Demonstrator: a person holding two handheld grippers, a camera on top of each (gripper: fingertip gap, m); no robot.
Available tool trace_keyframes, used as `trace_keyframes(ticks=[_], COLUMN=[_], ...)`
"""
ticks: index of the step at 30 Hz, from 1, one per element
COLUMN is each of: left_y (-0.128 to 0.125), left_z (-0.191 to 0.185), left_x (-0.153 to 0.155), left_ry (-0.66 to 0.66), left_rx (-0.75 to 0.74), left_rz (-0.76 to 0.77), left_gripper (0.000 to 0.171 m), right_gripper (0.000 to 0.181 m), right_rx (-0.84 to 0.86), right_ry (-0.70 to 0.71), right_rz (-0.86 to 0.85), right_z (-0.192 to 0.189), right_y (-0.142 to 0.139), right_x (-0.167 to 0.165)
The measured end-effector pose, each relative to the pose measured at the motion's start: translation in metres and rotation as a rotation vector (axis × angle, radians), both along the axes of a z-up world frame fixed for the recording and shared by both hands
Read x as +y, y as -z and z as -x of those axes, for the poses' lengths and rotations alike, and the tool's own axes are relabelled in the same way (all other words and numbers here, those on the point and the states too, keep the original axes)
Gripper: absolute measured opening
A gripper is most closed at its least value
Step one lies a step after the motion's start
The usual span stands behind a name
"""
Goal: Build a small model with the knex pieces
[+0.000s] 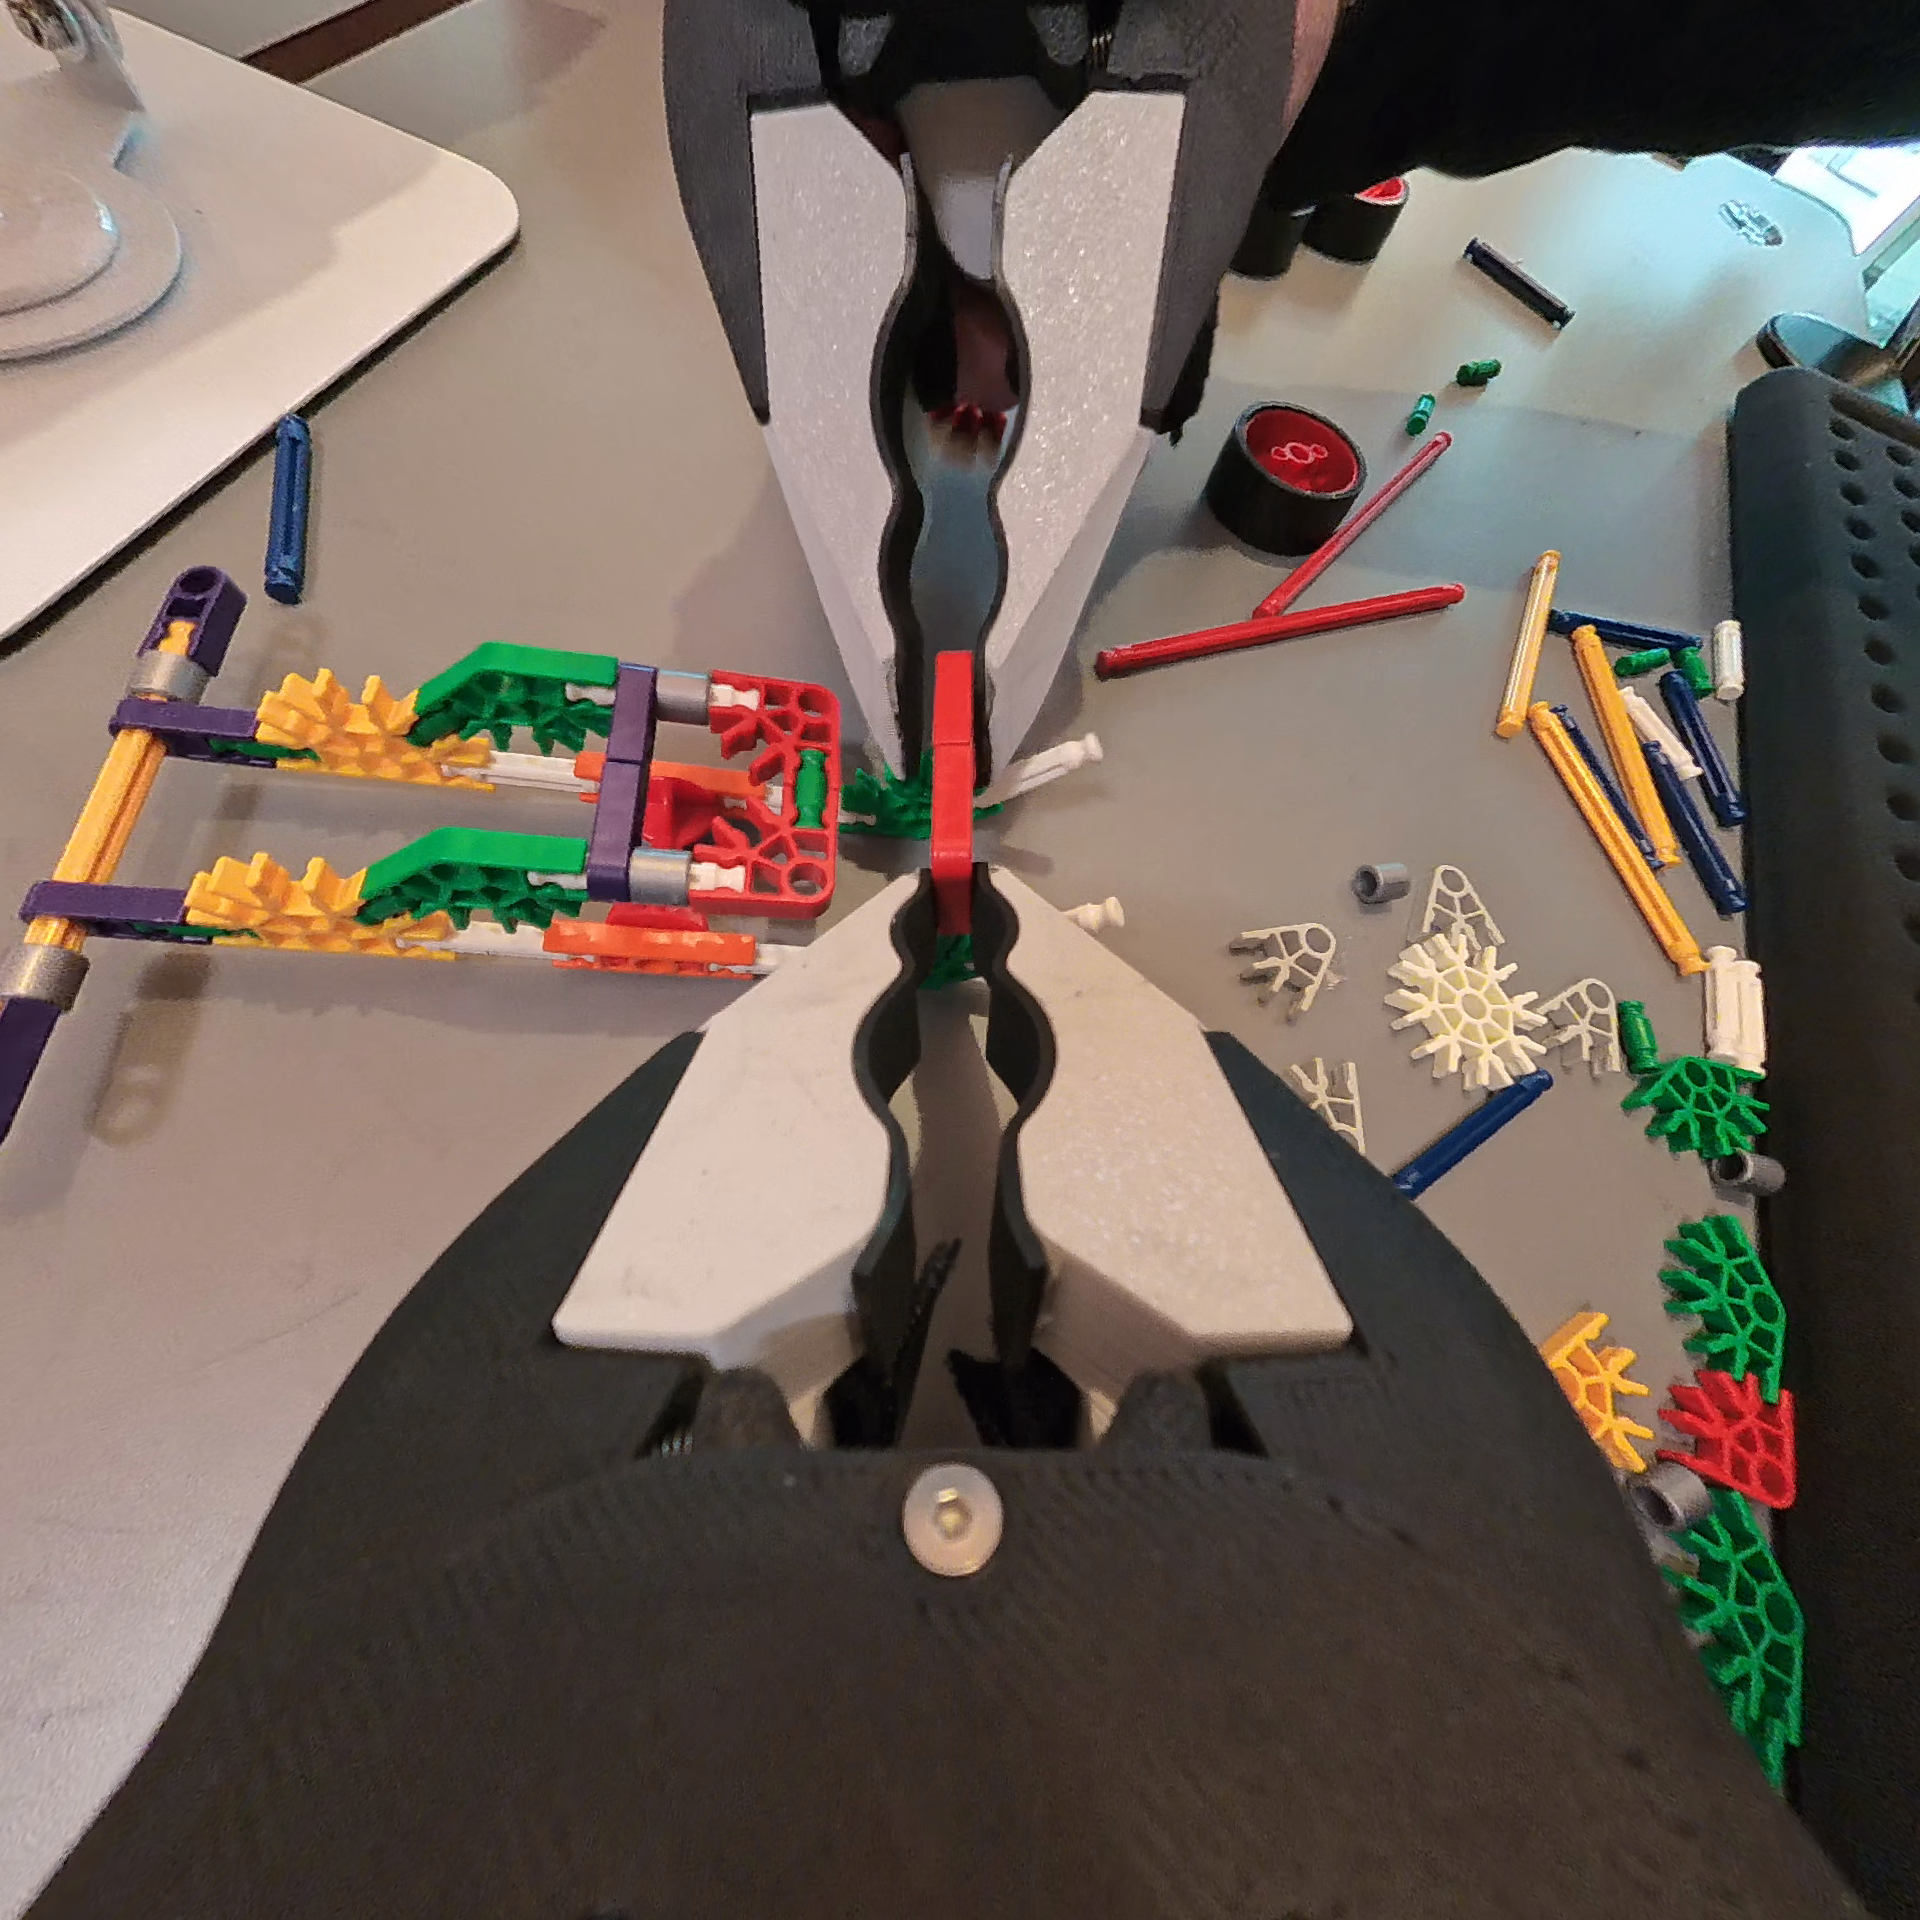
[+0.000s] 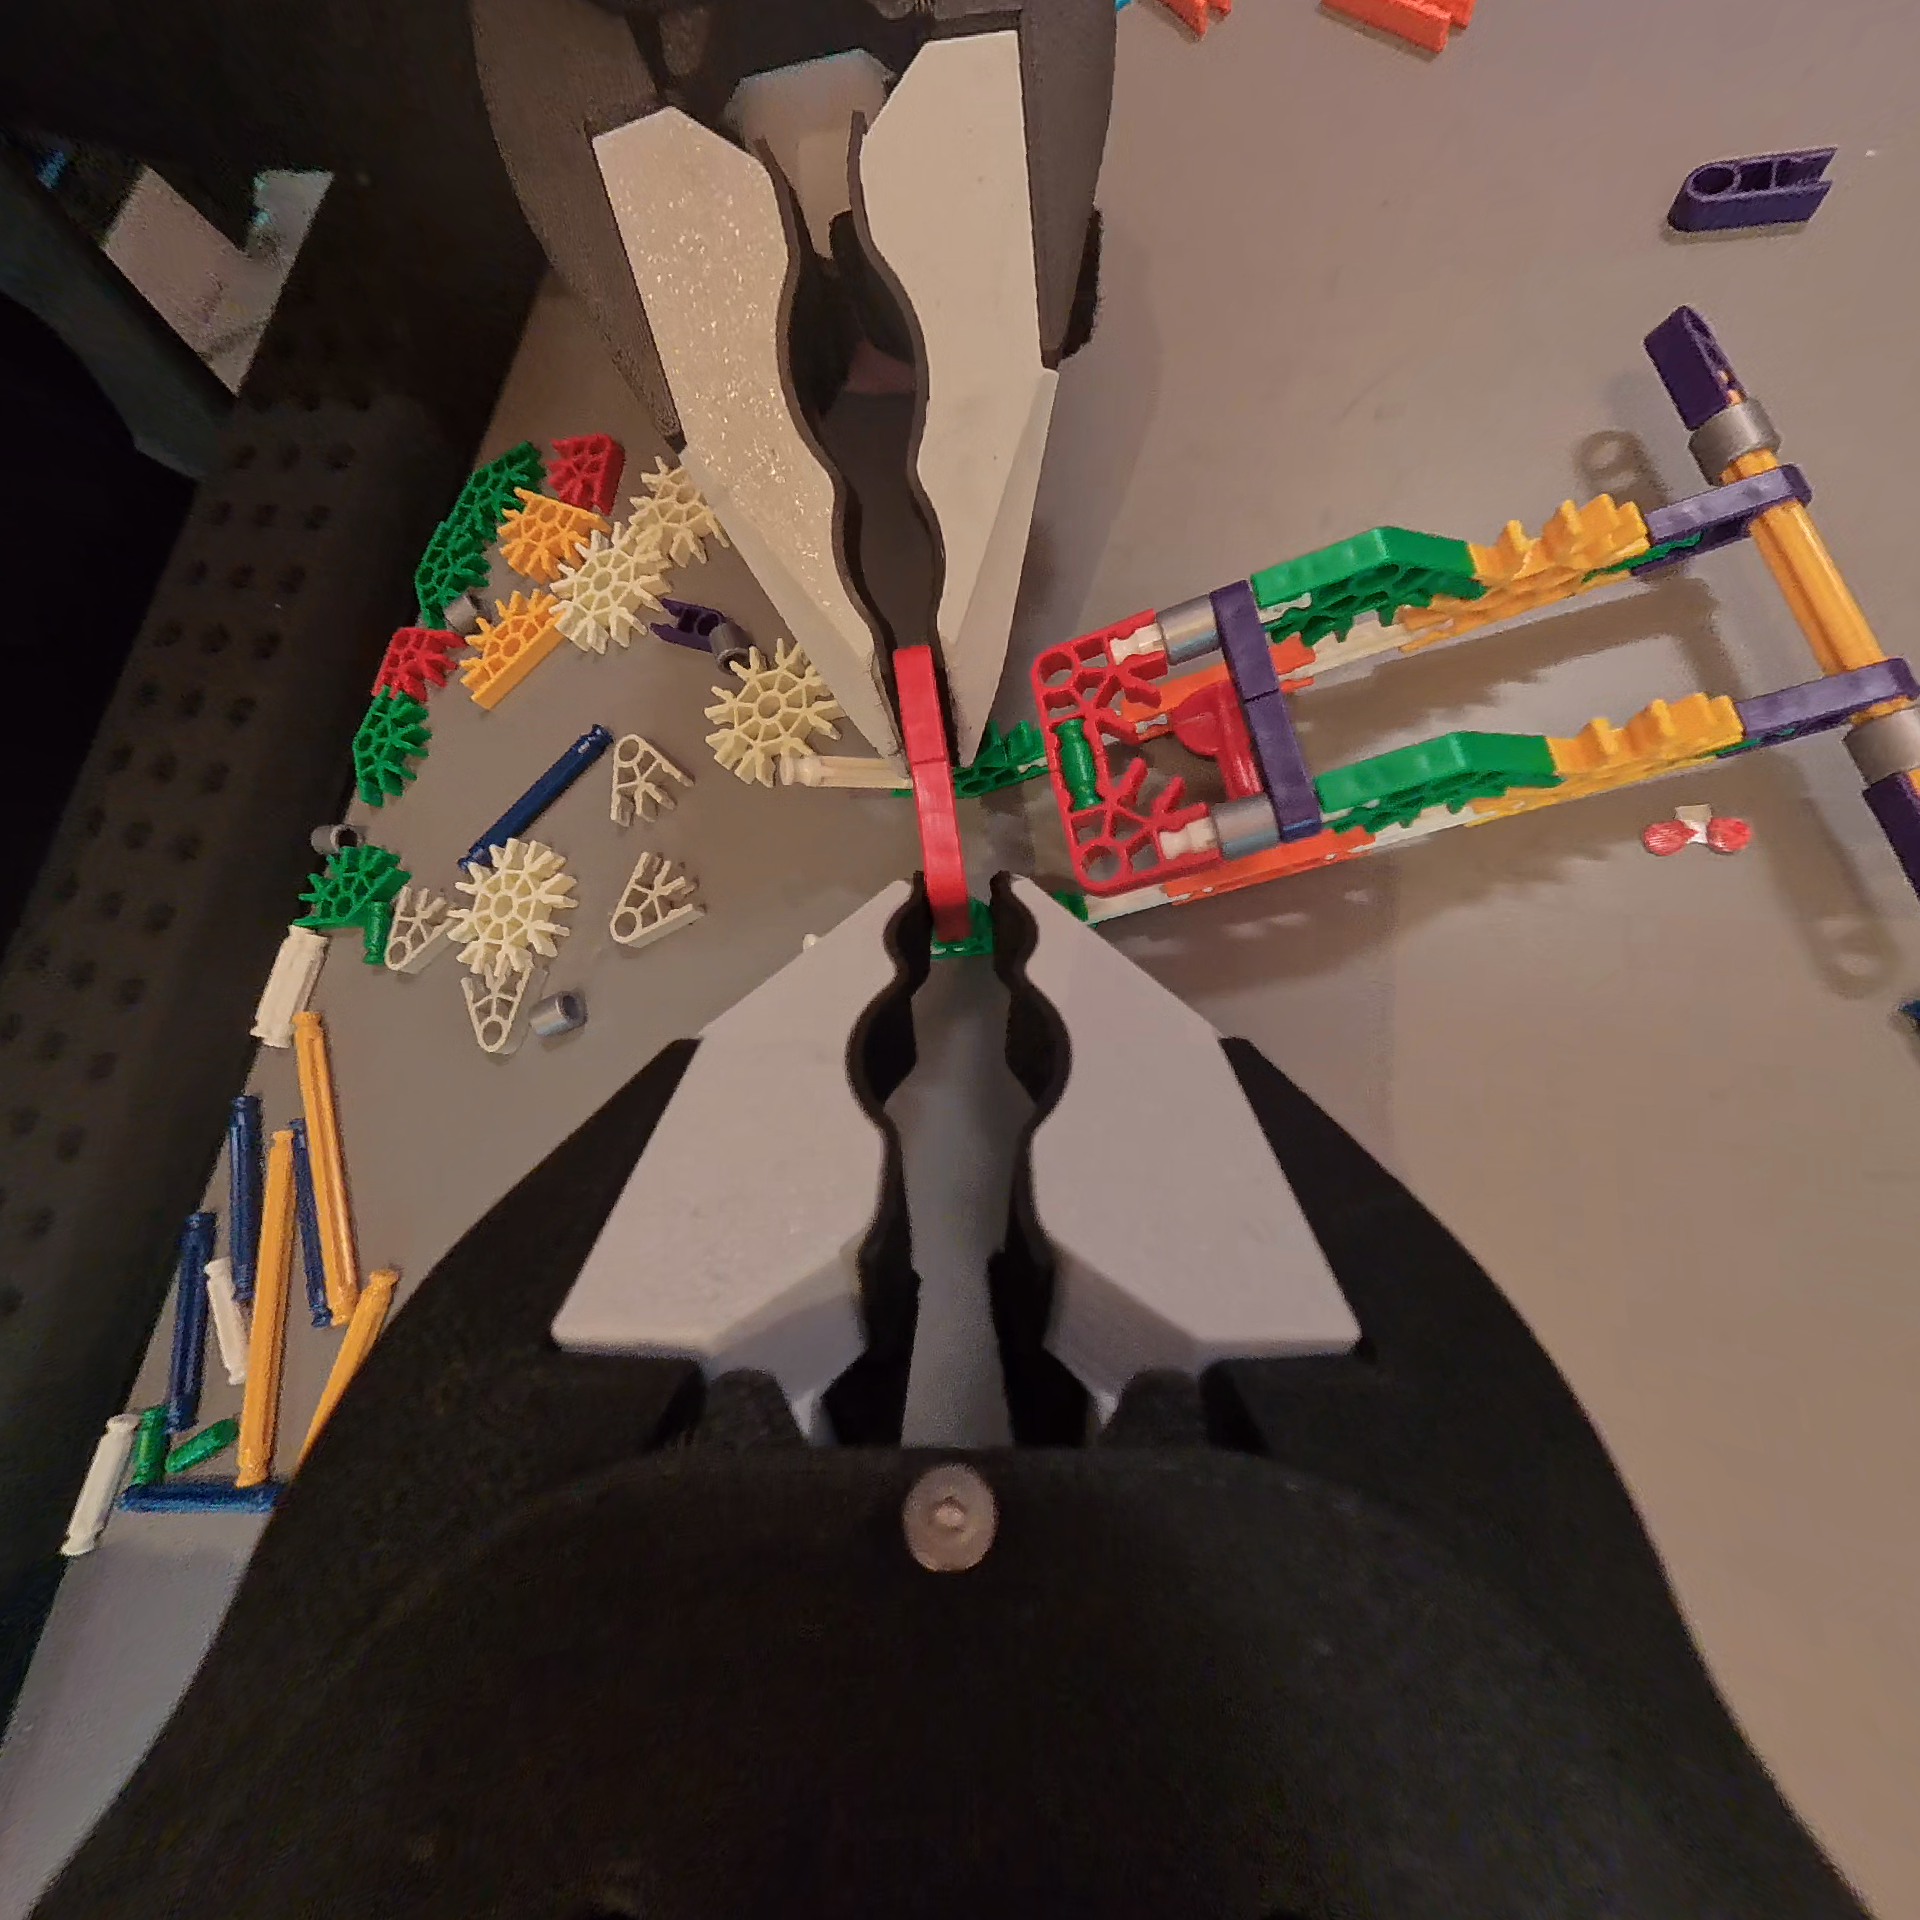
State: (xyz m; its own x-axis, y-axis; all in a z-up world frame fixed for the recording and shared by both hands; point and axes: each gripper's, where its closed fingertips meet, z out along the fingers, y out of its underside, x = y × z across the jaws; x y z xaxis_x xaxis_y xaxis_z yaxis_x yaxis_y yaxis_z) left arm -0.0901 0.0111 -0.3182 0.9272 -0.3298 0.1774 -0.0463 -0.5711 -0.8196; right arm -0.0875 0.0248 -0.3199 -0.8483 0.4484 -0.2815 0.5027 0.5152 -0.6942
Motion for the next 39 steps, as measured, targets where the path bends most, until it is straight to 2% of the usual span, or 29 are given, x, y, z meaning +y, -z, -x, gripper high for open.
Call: trace_keyframes(ticks=[5,10,12,14,16,24,28,39], left_y=[-0.001,0.000,0.000,0.000,0.000,-0.001,-0.002,0.002], left_z=[0.003,0.005,0.004,0.004,0.005,0.002,-0.001,-0.010], left_x=[0.001,0.001,0.000,0.000,-0.001,-0.001,-0.002,-0.005], left_ry=[-0.013,-0.009,0.007,0.009,0.011,0.049,0.086,0.143], left_rx=[-0.011,-0.011,-0.004,-0.025,-0.030,-0.003,0.037,0.088], left_rz=[-0.003,0.002,0.009,0.015,0.013,0.007,-0.014,-0.014], left_gripper=[0.002,0.002,0.002,0.002,0.002,0.002,0.002,0.003], right_gripper=[0.003,0.004,0.019,0.023,0.018,0.019,0.004,0.003], right_rx=[-0.033,-0.054,-0.071,-0.057,-0.039,0.000,0.044,0.051], right_ry=[-0.029,0.008,0.009,0.017,0.039,0.093,0.092,0.136], right_rz=[0.008,0.021,0.014,-0.009,-0.006,-0.024,-0.035,-0.003], right_z=[-0.002,0.000,-0.004,-0.007,-0.007,-0.002,-0.005,-0.020], right_y=[-0.002,-0.002,-0.002,-0.002,-0.006,-0.003,-0.009,-0.009], right_x=[-0.002,-0.002,0.001,0.006,0.009,0.007,0.002,-0.005])
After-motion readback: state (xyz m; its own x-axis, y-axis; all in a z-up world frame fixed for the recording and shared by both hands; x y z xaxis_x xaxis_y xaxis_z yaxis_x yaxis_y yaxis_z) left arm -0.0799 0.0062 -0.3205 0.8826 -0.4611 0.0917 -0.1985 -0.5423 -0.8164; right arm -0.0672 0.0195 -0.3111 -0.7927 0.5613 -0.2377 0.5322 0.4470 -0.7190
